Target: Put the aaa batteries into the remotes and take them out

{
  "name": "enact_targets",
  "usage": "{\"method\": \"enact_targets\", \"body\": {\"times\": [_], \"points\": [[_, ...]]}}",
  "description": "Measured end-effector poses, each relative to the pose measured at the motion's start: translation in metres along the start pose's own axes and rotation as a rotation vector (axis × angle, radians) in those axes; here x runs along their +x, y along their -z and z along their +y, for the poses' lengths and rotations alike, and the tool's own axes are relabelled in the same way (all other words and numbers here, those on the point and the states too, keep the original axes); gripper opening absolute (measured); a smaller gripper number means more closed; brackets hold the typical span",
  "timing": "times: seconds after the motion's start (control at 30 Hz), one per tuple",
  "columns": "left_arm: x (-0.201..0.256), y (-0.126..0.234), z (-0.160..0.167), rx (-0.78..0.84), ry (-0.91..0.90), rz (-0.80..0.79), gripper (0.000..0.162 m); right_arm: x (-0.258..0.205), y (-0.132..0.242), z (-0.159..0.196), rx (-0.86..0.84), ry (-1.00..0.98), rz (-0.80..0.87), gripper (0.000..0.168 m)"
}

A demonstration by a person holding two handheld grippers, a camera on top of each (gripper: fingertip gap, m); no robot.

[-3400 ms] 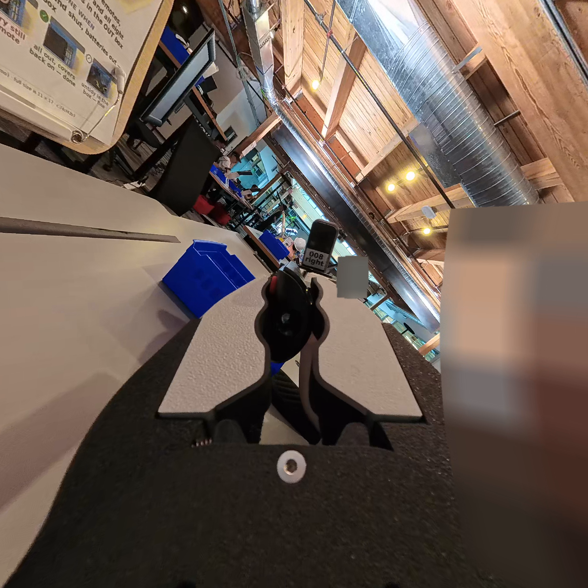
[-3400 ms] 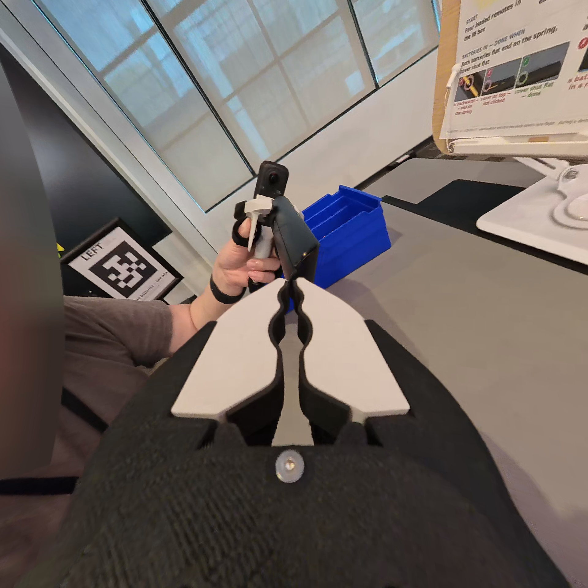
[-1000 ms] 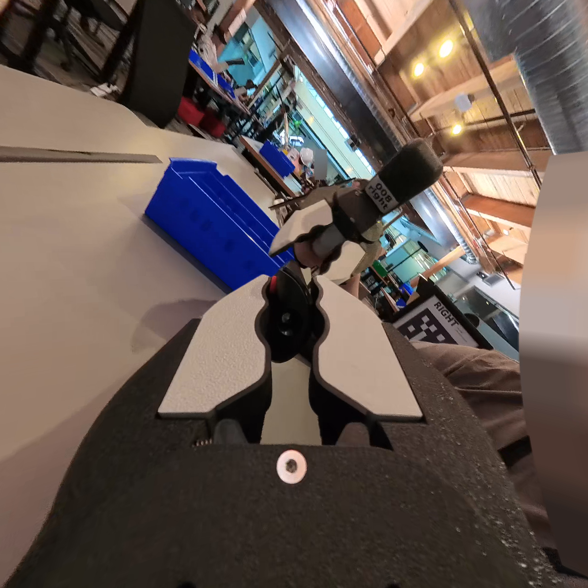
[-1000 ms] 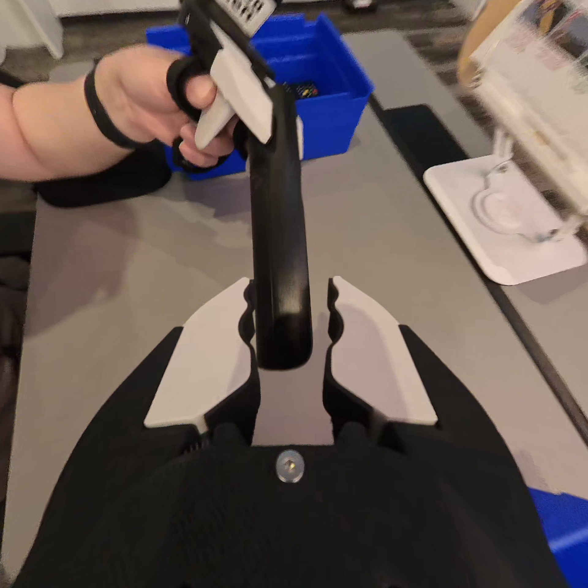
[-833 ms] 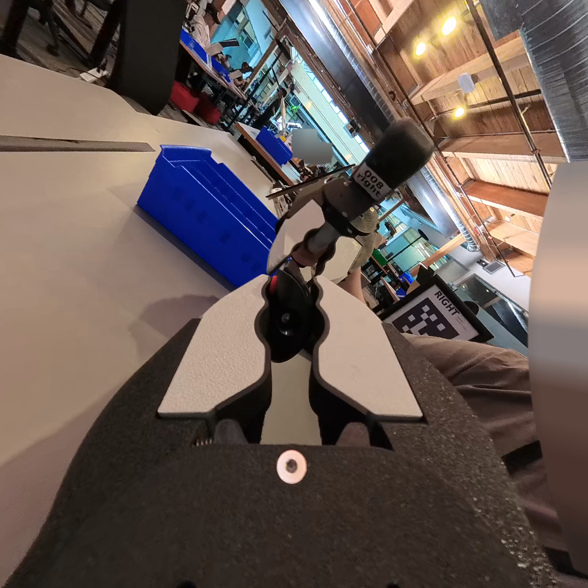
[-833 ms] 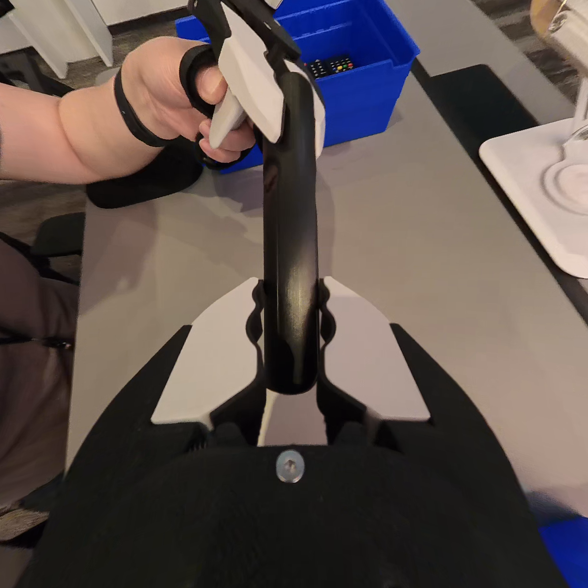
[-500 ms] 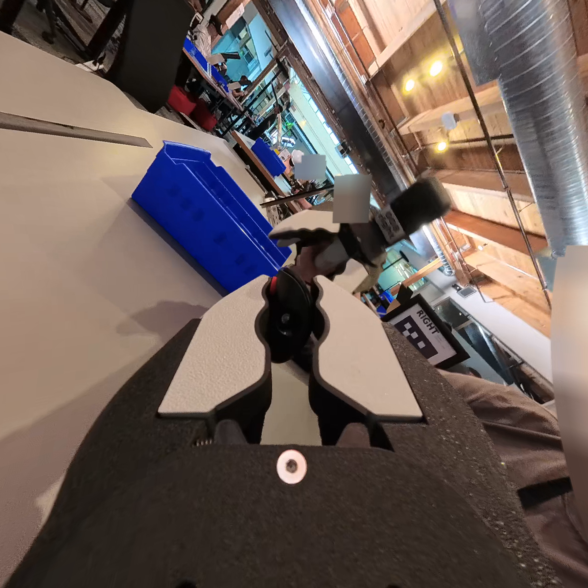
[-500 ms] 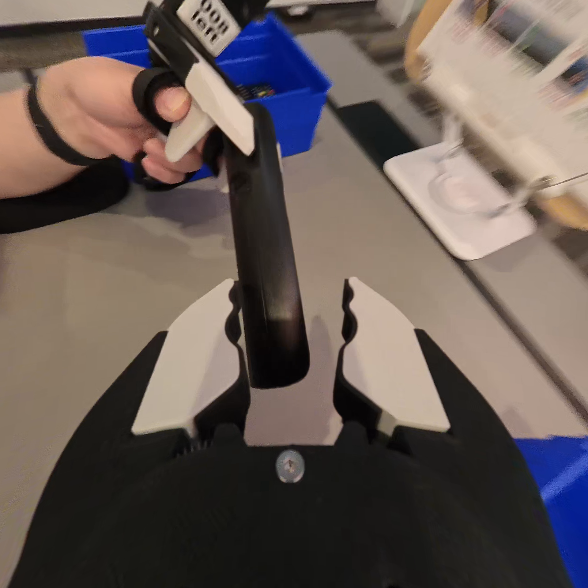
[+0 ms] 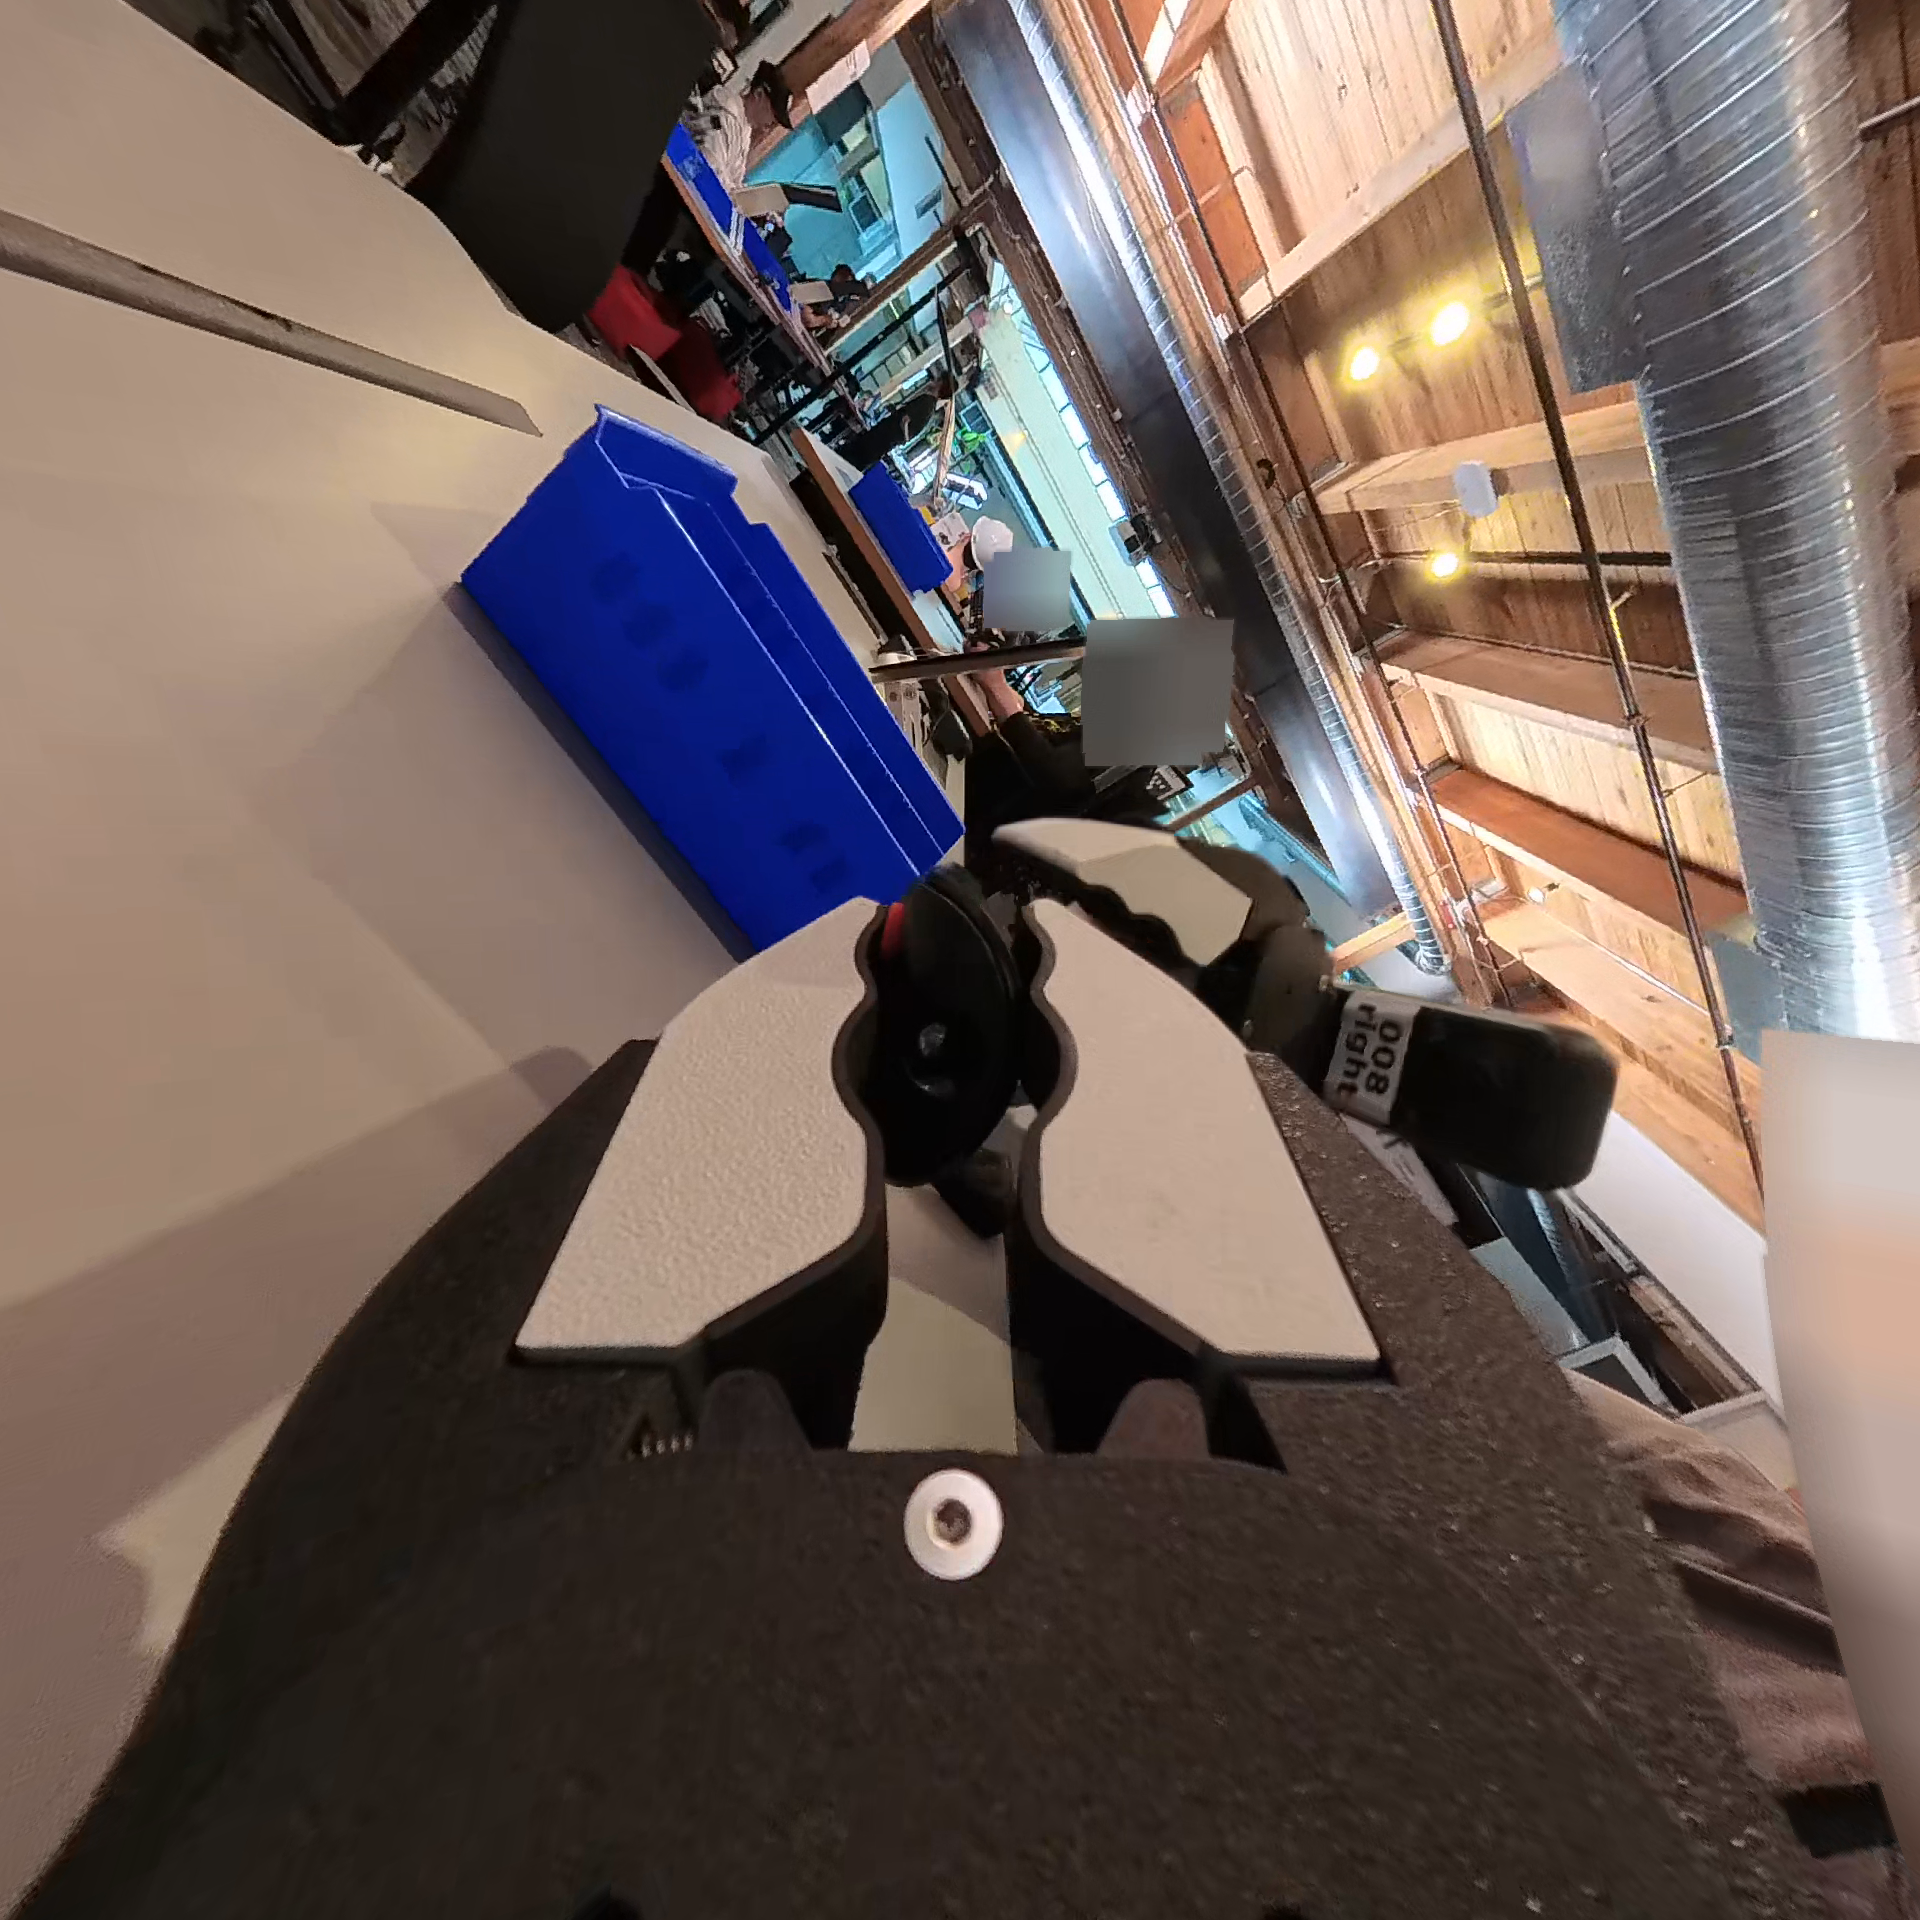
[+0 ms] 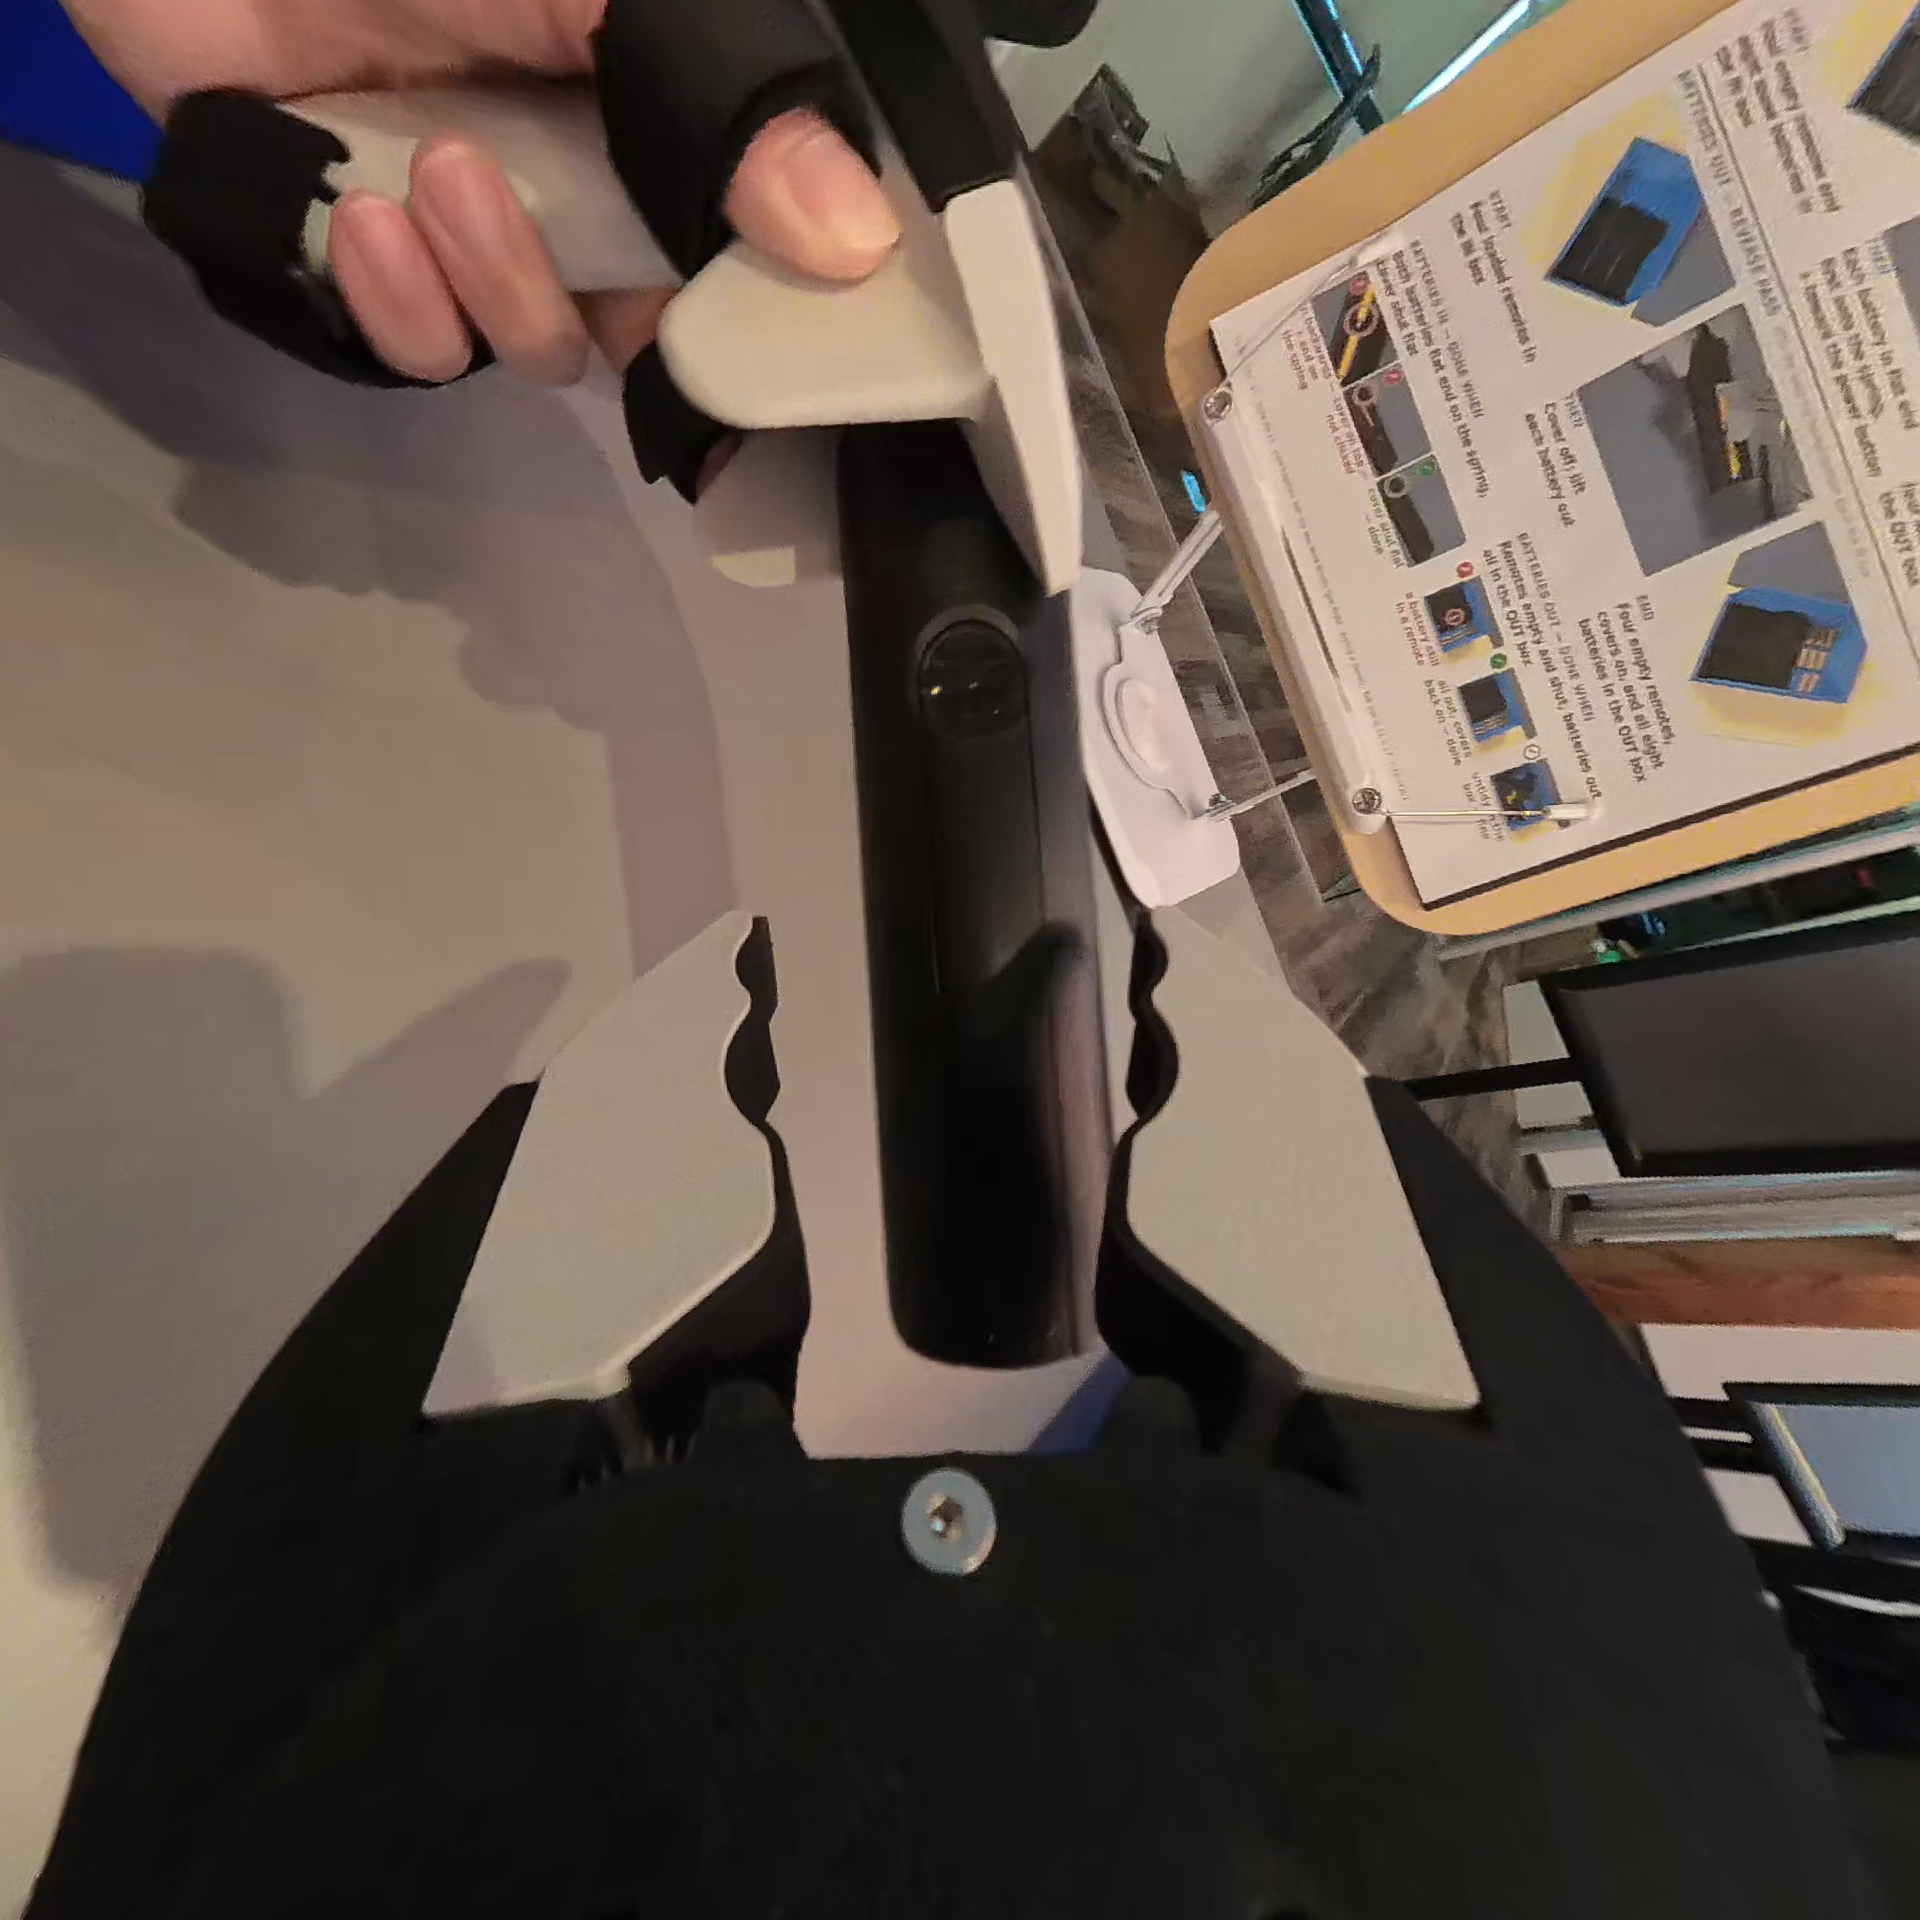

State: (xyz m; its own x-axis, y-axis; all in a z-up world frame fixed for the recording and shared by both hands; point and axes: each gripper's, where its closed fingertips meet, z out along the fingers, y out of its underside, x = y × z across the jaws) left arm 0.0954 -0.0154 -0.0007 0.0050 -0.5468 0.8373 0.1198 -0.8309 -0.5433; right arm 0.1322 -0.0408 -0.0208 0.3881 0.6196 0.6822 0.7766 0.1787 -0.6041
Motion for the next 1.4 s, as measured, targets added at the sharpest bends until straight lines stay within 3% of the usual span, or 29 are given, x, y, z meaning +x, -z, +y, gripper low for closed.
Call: {"method": "enact_targets", "body": {"times": [0.33,0.53,0.7,0.87,1.1,1.4], "points": [[-0.002,-0.004,0.002,0.050,0.031,-0.019,0.022,0.002,-0.031,0.007,-0.237,0.023,-0.054,0.053],[0.008,-0.005,0.000,0.053,0.036,0.053,0.026,0.001,-0.025,0.003,-0.197,-0.023,-0.101,0.052],[0.024,-0.001,-0.010,0.057,-0.089,0.086,0.032,0.020,-0.008,0.017,-0.211,0.036,-0.095,0.052],[0.028,0.015,-0.030,0.094,-0.244,-0.010,0.038,0.070,0.031,0.060,-0.242,0.013,-0.098,0.052],[0.064,0.028,-0.040,0.086,-0.394,0.032,0.035,0.148,0.084,0.173,-0.342,-0.005,-0.294,0.052],[0.102,0.049,-0.049,0.108,-0.486,0.091,0.033,0.145,0.065,0.266,-0.502,0.025,-0.534,0.053]]}}
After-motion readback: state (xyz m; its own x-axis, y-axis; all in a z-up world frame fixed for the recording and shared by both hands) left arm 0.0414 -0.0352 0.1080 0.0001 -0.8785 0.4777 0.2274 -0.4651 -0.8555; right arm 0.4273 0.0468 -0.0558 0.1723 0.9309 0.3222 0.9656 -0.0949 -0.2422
